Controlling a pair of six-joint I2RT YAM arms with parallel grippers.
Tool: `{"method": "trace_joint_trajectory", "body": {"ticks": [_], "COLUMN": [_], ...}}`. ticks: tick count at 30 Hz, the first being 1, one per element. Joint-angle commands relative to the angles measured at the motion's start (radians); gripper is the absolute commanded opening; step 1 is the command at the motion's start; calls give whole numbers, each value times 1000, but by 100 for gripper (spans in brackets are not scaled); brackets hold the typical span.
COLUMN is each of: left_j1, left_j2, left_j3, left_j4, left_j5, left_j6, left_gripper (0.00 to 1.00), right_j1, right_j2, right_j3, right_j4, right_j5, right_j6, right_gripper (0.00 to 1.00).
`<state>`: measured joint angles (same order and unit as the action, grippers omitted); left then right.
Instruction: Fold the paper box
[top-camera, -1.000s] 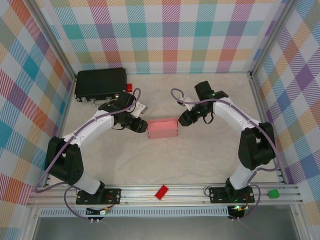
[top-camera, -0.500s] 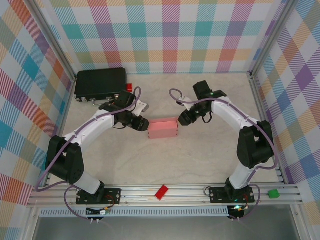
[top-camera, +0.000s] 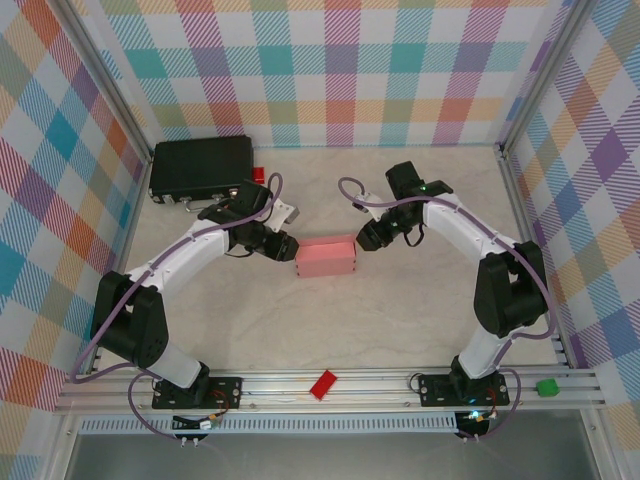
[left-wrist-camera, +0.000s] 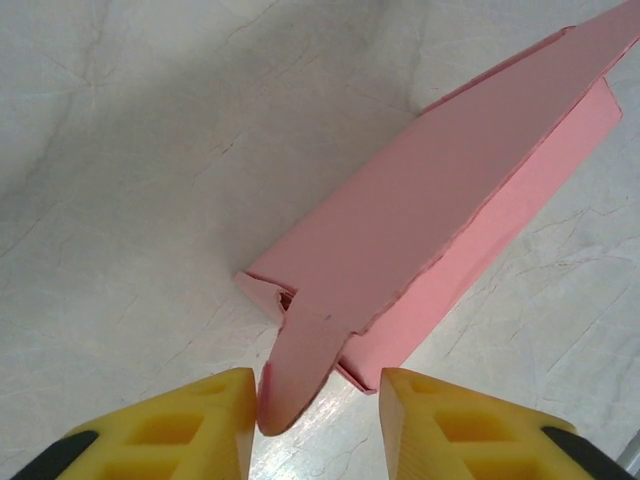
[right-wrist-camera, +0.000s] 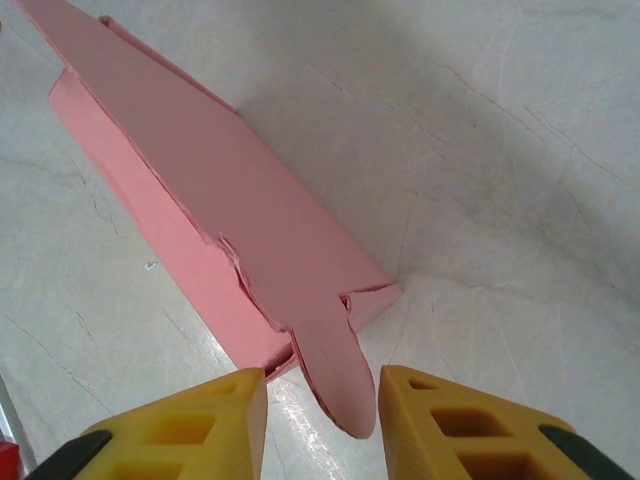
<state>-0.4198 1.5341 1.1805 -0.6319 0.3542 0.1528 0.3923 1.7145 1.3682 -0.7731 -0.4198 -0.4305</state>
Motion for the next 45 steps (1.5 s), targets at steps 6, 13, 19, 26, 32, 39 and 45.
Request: {"method": "trace_joint_trajectory", "body": {"ticks": [6, 13, 19, 26, 32, 39, 45], "left_j1": [12, 12, 12, 12, 12, 13, 12], "left_j2": [-8, -4, -2, -9, -21, -31, -30], "left_j3": [36, 36, 36, 25, 21, 12, 5], "left_j4": [-14, -20, -21, -30, -37, -45, -50], "left_j5": [36, 45, 49, 31, 27, 23, 22], "left_j6": [1, -1, -16, -39, -41, -40, -42], "left_gripper": [28, 23, 23, 32, 34, 41, 40], "right_j1": [6, 10, 13, 15, 16, 16, 17], "right_j2": [-13, -17, -19, -30, -38, -43, -43], "right_j3": [14, 14, 11, 3, -4, -11, -18], "right_j4": [-10, -13, -9, -3, -4, -7, -7], "right_j5": [-4, -6, -6, 1, 20, 27, 22], "right_j6": [25, 26, 37, 46, 49, 49, 52], "right_gripper": [31, 29, 26, 25, 25, 26, 26]}}
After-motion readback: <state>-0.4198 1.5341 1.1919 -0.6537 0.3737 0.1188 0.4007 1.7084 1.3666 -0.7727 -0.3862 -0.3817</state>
